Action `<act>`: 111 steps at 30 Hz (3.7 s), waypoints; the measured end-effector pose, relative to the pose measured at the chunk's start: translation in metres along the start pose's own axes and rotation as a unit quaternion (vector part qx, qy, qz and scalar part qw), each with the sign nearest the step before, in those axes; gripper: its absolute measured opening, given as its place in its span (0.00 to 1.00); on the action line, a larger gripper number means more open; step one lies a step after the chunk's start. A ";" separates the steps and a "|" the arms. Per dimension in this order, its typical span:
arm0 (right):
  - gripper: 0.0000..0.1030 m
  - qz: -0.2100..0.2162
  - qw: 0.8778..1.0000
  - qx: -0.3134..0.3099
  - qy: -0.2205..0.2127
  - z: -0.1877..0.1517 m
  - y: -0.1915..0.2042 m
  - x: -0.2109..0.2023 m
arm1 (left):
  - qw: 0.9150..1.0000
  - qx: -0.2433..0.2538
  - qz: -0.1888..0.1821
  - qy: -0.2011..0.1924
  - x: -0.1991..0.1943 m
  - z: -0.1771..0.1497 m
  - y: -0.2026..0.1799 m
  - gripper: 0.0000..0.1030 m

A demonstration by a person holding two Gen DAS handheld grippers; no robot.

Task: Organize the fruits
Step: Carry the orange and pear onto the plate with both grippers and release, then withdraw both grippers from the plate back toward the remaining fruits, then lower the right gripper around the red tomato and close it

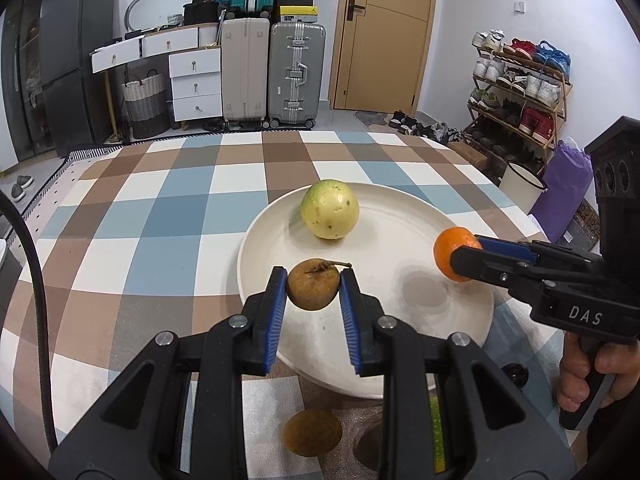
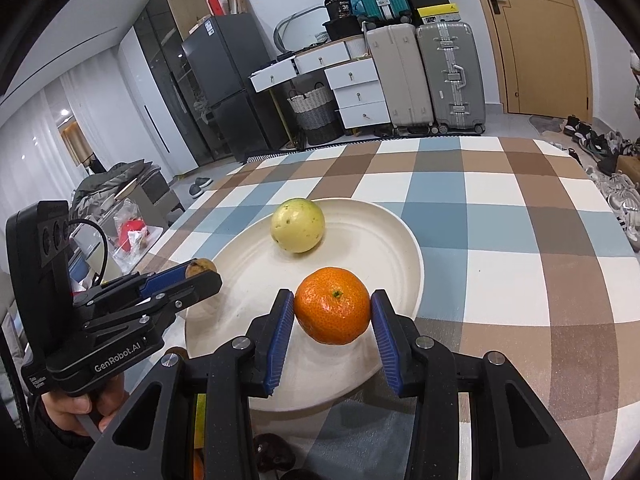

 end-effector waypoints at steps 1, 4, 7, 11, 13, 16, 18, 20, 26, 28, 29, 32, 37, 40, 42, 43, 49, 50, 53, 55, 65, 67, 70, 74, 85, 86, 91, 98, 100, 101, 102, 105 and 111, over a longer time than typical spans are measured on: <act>0.39 -0.001 1.000 0.000 0.000 0.000 0.000 0.000 | 1.000 -0.001 0.000 0.001 0.000 0.000 0.000 0.23; 0.39 -0.004 1.000 0.002 -0.002 0.001 0.000 0.001 | 1.000 0.001 0.002 0.000 0.000 0.000 0.001 0.23; 0.44 -0.011 1.000 -0.002 -0.018 0.003 -0.002 -0.005 | 1.000 0.002 0.005 -0.001 0.001 0.001 0.001 0.24; 0.48 -0.018 0.999 -0.004 -0.026 0.003 -0.004 -0.011 | 1.000 -0.002 0.015 -0.005 -0.001 0.001 0.005 0.40; 0.57 -0.025 0.999 -0.004 -0.026 0.002 -0.006 -0.012 | 1.000 -0.005 0.018 -0.013 -0.004 0.002 0.007 0.54; 0.75 -0.026 0.999 -0.002 -0.033 0.003 -0.008 -0.017 | 1.000 -0.009 0.020 -0.020 -0.009 0.001 0.009 0.67; 0.82 -0.024 0.999 -0.005 -0.041 0.003 -0.007 -0.021 | 1.000 -0.009 0.016 -0.021 -0.011 0.000 0.009 0.73; 0.88 -0.024 0.999 -0.007 -0.048 0.004 -0.006 -0.025 | 0.999 -0.010 0.016 -0.026 -0.015 -0.002 0.009 0.78; 0.98 -0.024 0.998 -0.012 -0.054 0.002 -0.005 -0.029 | 0.999 -0.023 0.014 -0.028 -0.020 -0.006 0.014 0.84; 0.99 -0.023 0.998 -0.011 -0.054 0.001 -0.005 -0.029 | 0.999 -0.030 0.015 -0.029 -0.022 -0.007 0.016 0.89; 0.99 -0.022 0.998 -0.009 -0.053 0.001 -0.005 -0.029 | 0.999 -0.033 0.017 -0.031 -0.024 -0.008 0.018 0.91; 0.99 -0.020 0.998 -0.006 -0.053 -0.001 -0.006 -0.030 | 0.998 -0.038 0.021 -0.044 -0.032 -0.009 0.019 0.99; 0.99 -0.029 0.998 -0.004 -0.057 -0.006 -0.011 -0.038 | 0.998 -0.038 0.019 -0.045 -0.041 -0.014 0.017 0.99; 0.99 -0.032 0.998 0.001 -0.059 -0.010 -0.014 -0.046 | 0.998 -0.038 0.019 -0.050 -0.051 -0.019 0.015 0.99; 0.99 -0.035 0.998 0.006 -0.061 -0.014 -0.016 -0.051 | 0.998 -0.041 0.019 -0.052 -0.058 -0.024 0.014 0.99; 0.99 -0.035 0.997 0.008 -0.061 -0.015 -0.017 -0.053 | 0.998 -0.042 0.018 -0.053 -0.061 -0.026 0.013 0.99; 0.99 -0.040 0.997 0.015 -0.065 -0.024 -0.020 -0.066 | 0.998 -0.037 0.021 -0.056 -0.076 -0.035 0.008 0.99; 0.99 -0.041 0.997 0.016 -0.065 -0.027 -0.020 -0.070 | 0.998 -0.033 0.022 -0.058 -0.079 -0.037 0.006 0.99; 0.99 -0.044 0.997 0.017 -0.066 -0.033 -0.019 -0.077 | 0.998 -0.020 0.026 -0.061 -0.084 -0.039 0.000 0.99; 0.99 -0.042 0.997 0.016 -0.059 -0.038 -0.018 -0.080 | 0.998 -0.013 0.027 -0.061 -0.087 -0.041 -0.004 0.99; 0.99 -0.051 0.997 0.007 -0.051 -0.058 -0.015 -0.100 | 0.999 0.000 0.024 -0.047 -0.096 -0.054 -0.015 0.99; 0.99 -0.055 0.998 0.003 -0.042 -0.061 -0.015 -0.100 | 0.999 0.005 0.024 -0.041 -0.095 -0.055 -0.018 0.99; 0.99 -0.062 0.998 -0.005 -0.023 -0.069 -0.012 -0.099 | 0.999 0.008 0.014 -0.030 -0.094 -0.060 -0.023 0.99; 0.99 -0.062 0.998 -0.021 -0.013 -0.079 -0.003 -0.101 | 1.000 0.007 0.008 -0.026 -0.098 -0.065 -0.028 0.99; 0.99 -0.062 0.997 -0.034 0.031 -0.110 0.014 -0.101 | 1.000 0.026 -0.010 0.005 -0.108 -0.086 -0.043 0.99; 0.99 -0.061 0.997 -0.034 0.034 -0.111 0.015 -0.101 | 0.999 0.028 -0.011 0.011 -0.107 -0.088 -0.044 0.99; 0.99 -0.049 0.997 -0.033 0.050 -0.121 0.023 -0.102 | 0.999 0.036 -0.023 0.027 -0.104 -0.094 -0.048 0.99; 0.99 -0.043 0.995 -0.043 0.074 -0.134 0.033 -0.102 | 0.998 0.030 -0.038 0.046 -0.098 -0.099 -0.049 0.99; 0.98 -0.038 0.995 -0.050 0.080 -0.138 0.038 -0.101 | 0.997 0.028 -0.043 0.050 -0.097 -0.099 -0.049 0.99; 0.98 -0.036 0.994 -0.054 0.085 -0.140 0.041 -0.100 | 0.997 0.027 -0.044 0.052 -0.096 -0.100 -0.048 0.99; 0.96 -0.034 0.994 -0.056 0.088 -0.141 0.043 -0.099 | 0.997 0.026 -0.044 0.053 -0.096 -0.100 -0.048 0.99; 0.89 -0.028 0.993 -0.062 0.098 -0.145 0.049 -0.093 | 0.997 0.023 -0.046 0.056 -0.094 -0.100 -0.047 0.99; 0.77 -0.034 0.990 -0.086 0.110 -0.152 0.058 -0.084 | 0.997 0.022 -0.047 0.060 -0.092 -0.101 -0.046 0.99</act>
Point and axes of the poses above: each gripper's, at about its wrist camera, not at the fingertips, and x roughly the way its jaws point, y to its left, z to its top, the point moved 7 cm from there along x, roughly the way its jaws point, and after that the axes turned 6 degrees about x, right-handed, at the moved point
